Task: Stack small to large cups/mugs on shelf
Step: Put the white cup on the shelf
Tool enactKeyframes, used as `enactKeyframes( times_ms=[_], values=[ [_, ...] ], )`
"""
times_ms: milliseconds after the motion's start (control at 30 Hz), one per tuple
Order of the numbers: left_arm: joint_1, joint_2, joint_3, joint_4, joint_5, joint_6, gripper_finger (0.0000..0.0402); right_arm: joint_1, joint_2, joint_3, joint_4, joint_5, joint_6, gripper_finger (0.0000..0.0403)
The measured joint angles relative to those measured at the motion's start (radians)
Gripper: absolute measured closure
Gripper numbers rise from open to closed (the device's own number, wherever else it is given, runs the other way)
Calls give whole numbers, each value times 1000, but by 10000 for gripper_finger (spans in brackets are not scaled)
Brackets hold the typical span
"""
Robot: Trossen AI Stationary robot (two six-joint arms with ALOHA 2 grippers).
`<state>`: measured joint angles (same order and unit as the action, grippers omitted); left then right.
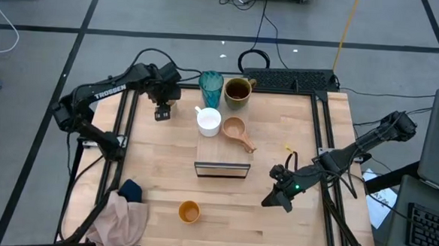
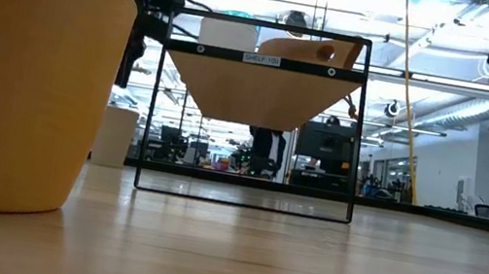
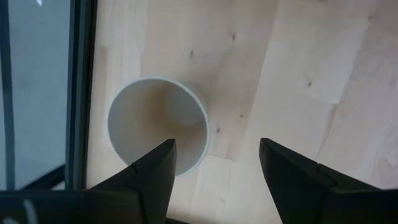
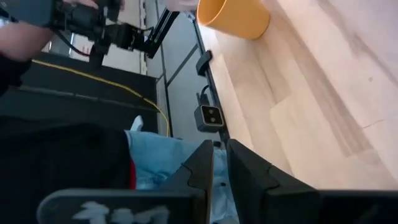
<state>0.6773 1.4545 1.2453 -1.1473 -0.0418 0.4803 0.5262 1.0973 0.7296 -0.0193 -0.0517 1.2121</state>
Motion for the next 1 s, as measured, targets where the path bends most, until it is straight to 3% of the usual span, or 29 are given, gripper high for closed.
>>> enactKeyframes(
  times_ms=[367,600,1000],
  values=[
    [7,110,-1,-3,11,-98,170,0,0,0,1,3,-13,364],
    [24,114,-1,-1,-8,-117,178,0,0,0,34,3,-22,364],
    [67,114,-1,34,31,-127,336,0,0,0,46,3,-21,364]
  ],
)
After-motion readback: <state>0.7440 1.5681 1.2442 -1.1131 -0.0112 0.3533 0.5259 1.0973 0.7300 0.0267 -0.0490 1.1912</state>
